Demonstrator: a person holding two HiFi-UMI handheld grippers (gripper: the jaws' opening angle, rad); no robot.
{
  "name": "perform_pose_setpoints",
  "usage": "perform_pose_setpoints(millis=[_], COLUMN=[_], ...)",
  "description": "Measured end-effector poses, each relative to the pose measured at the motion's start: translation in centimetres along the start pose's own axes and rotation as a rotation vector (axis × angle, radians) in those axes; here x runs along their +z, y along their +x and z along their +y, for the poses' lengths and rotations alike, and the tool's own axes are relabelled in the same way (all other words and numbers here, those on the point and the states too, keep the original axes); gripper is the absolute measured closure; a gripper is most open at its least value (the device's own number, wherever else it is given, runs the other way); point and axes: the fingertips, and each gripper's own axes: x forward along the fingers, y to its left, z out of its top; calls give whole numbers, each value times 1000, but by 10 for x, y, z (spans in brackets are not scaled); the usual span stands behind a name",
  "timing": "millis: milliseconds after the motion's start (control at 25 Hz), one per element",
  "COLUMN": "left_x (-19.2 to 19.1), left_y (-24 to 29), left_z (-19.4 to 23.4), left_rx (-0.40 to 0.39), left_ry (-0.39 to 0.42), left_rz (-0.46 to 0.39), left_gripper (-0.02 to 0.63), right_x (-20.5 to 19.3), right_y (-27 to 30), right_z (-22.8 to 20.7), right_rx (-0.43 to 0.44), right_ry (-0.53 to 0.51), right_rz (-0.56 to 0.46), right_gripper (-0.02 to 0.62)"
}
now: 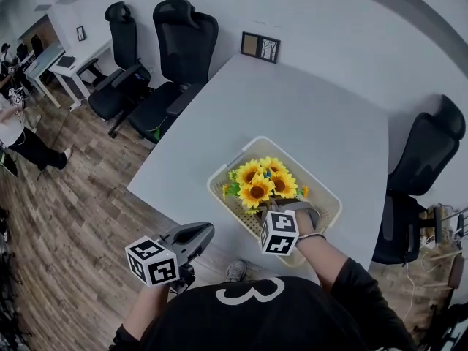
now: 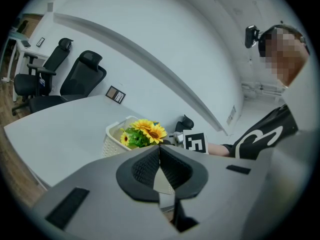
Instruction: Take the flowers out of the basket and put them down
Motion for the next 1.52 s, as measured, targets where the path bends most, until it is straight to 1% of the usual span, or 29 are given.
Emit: perform_pose_setpoints(millis=[200, 400, 760, 960, 1240, 1520], left_x=[-3, -2, -10, -16, -21, -32], left_y=[-1, -2, 14, 31, 49, 71], left_z=[-14, -29, -65, -86, -116, -151], left_rx=[-11, -39, -110, -162, -242, -314], left_ry=[18, 43, 79, 98, 129, 155], left_rz=[3, 4, 37, 53, 83, 118], left_gripper=[594, 594, 594, 594, 594, 594], right_x=[4, 7, -13, -32, -64, -109], right_y=[-29, -55, -117, -152, -203, -238], right_z=[-15, -23, -34, -32, -26, -5], right_rx=[-90, -163, -298, -366, -463, -505], right_ry=[8, -10, 33, 61, 132, 214], right_rz=[-20, -17, -1, 21, 67, 139], right_gripper=[528, 528, 528, 526, 526, 526])
